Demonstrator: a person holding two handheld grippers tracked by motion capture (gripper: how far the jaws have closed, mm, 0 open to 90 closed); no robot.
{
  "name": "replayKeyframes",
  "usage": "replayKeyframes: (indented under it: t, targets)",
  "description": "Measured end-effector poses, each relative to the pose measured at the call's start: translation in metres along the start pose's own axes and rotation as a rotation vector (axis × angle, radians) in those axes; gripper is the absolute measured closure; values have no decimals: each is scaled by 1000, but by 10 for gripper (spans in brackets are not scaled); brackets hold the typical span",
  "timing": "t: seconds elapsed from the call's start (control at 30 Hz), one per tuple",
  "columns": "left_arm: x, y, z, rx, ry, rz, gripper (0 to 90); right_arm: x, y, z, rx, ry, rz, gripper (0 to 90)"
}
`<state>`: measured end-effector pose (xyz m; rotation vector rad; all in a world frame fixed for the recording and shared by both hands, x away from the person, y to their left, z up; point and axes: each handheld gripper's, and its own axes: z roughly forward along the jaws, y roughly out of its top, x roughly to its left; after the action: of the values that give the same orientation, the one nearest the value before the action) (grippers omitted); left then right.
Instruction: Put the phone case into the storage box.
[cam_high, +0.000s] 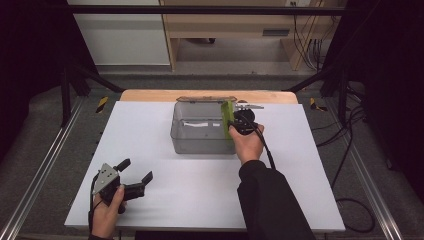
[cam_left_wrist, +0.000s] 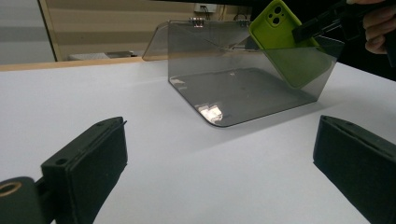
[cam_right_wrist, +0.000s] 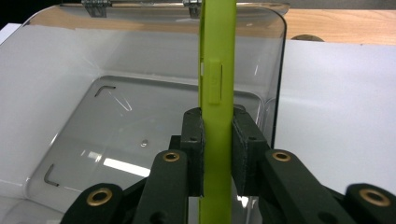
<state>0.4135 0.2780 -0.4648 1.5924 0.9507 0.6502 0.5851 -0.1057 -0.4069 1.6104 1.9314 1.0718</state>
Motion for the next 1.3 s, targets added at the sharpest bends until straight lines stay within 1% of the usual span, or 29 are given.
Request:
replayKeyframes:
  t: [0.33, 0.57, 0.7, 0.93, 1.2, 1.3]
  targets:
    - [0, 0, 0, -1, -5, -1, 27, 6, 1, 3, 26, -13, -12, 769]
    - [1, 0, 0, -5, -4, -8, 28, 6, 2, 5, 49, -31, -5, 768]
    - [-1, 0, 1, -3, -9, -4, 28, 5, 2, 5, 60, -41, -14, 768]
    - [-1, 0, 1, -2, -8, -3, 28, 4, 2, 6, 65, -49, -12, 764]
    - [-1, 0, 0, -1, -8, -5, 28, 4, 2, 8, 70, -45, -5, 753]
    - [-1, 0, 0, 0, -9, -5, 28, 5, 2, 8, 68, -48, -11, 753]
